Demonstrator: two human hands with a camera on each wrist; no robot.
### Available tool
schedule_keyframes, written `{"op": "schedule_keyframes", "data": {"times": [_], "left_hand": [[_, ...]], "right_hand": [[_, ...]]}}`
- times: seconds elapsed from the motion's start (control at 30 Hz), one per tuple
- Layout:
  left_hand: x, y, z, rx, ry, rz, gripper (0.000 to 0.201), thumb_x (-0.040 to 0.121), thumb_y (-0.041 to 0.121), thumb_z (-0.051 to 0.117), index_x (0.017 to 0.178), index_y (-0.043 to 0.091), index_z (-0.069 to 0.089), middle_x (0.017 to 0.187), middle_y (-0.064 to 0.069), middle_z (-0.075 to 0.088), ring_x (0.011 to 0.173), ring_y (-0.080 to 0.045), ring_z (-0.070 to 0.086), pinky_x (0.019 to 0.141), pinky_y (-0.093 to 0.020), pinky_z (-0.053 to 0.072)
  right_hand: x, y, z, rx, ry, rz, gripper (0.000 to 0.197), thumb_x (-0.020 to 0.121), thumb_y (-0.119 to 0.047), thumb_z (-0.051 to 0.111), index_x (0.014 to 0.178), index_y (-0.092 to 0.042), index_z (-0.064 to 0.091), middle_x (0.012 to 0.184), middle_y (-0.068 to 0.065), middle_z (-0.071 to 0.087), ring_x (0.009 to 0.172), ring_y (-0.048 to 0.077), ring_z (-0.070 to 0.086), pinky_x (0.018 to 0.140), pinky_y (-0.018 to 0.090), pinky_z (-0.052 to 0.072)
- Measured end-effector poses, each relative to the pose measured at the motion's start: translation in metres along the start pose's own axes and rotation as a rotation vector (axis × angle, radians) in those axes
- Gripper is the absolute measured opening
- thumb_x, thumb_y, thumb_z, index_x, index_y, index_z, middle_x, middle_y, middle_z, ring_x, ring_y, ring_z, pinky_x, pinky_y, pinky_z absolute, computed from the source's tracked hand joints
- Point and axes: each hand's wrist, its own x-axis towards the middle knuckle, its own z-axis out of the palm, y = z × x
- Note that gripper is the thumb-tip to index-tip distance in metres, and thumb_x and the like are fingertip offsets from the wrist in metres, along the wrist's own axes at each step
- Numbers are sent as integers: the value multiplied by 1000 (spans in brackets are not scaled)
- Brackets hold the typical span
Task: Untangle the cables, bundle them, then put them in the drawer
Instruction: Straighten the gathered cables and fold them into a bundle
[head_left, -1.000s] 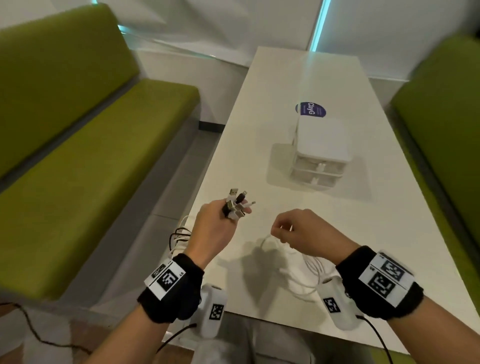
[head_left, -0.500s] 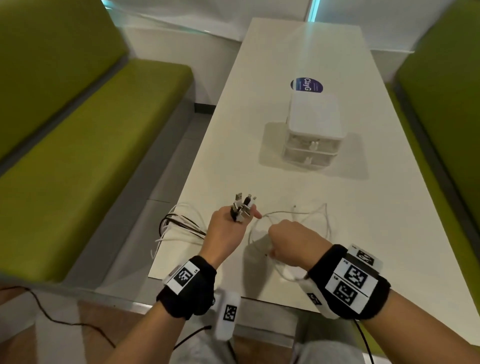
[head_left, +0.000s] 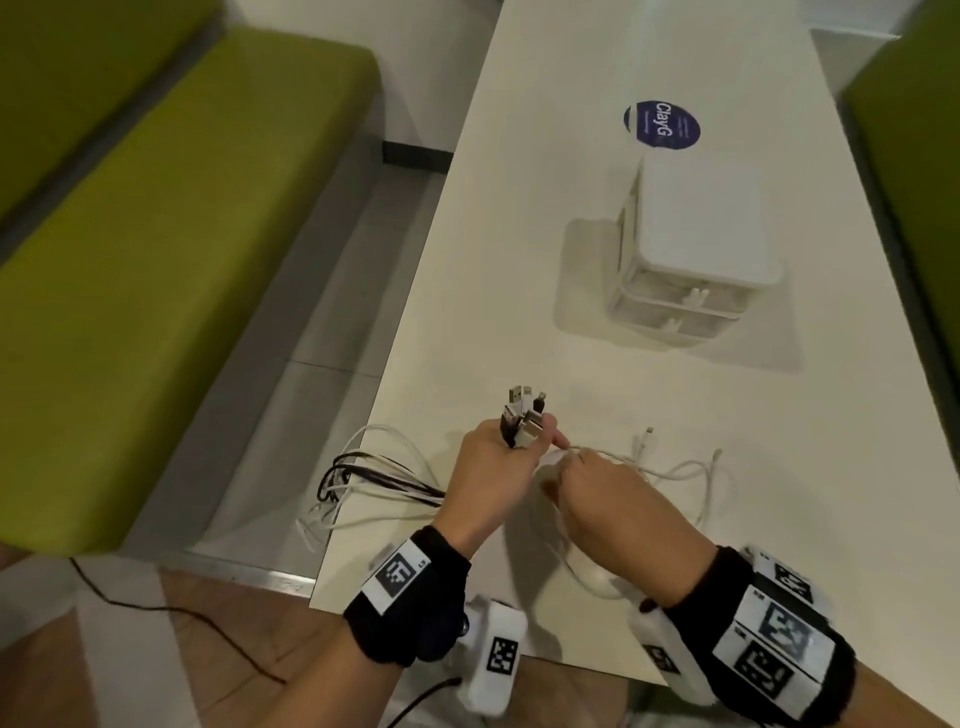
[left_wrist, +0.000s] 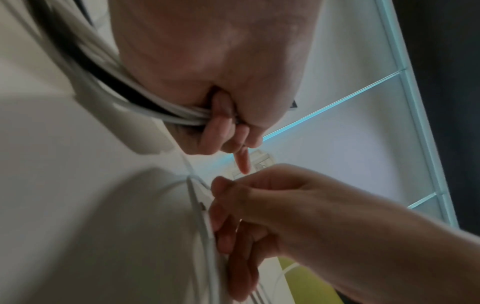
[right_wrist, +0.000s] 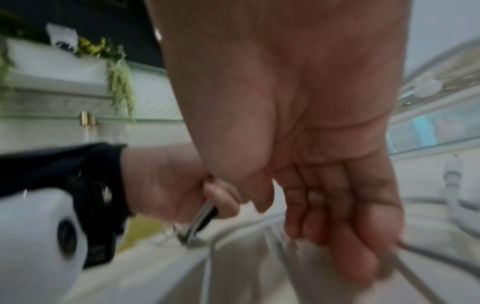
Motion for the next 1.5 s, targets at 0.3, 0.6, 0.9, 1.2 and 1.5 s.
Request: {"op": "schedule_keyframes", "data": {"times": [0.3, 0.6, 0.9, 1.2, 1.5], "left_hand": [[1, 18, -7, -121, 51, -133, 30, 98, 32, 55, 92, 13, 77, 42, 11, 45, 45, 6, 47, 51, -10, 34], [0, 64, -64, -374, 439, -9, 33, 98, 34, 50, 106, 9, 69, 80, 9, 70, 73, -28, 66, 56, -44, 46], [-34, 69, -154, -291, 426, 97, 43, 98, 41, 46, 75, 9, 63, 44, 6, 49, 38, -13, 36, 37, -21, 29], [-58, 77, -217, -55, 545, 203, 40, 97, 39, 54, 65, 16, 63, 59, 0, 60, 53, -7, 54, 57, -21, 43], [-73, 93, -266, 183, 746, 292, 34, 90, 56, 49, 78, 27, 60, 89, -13, 56, 88, -29, 55, 80, -50, 47]], "right_hand": [[19, -3, -36, 114, -176, 111, 26, 94, -16, 46, 68, -20, 48, 80, 6, 57, 85, 33, 63, 63, 34, 40], [69, -63, -105, 681, 360, -19, 17, 92, -10, 57, 84, -24, 63, 75, -7, 68, 68, 17, 67, 66, 30, 51], [81, -141, -132, 987, 383, -196, 18, 89, -8, 65, 91, -18, 80, 77, -2, 74, 64, 4, 66, 66, 20, 56], [94, -189, -141, 1019, 105, -318, 66, 86, 7, 56, 147, -14, 39, 99, -7, 57, 88, -2, 60, 78, 15, 50], [109, -247, -147, 803, 314, -558, 27, 76, -5, 67, 97, -22, 61, 79, 0, 54, 88, 16, 45, 74, 31, 43]]}}
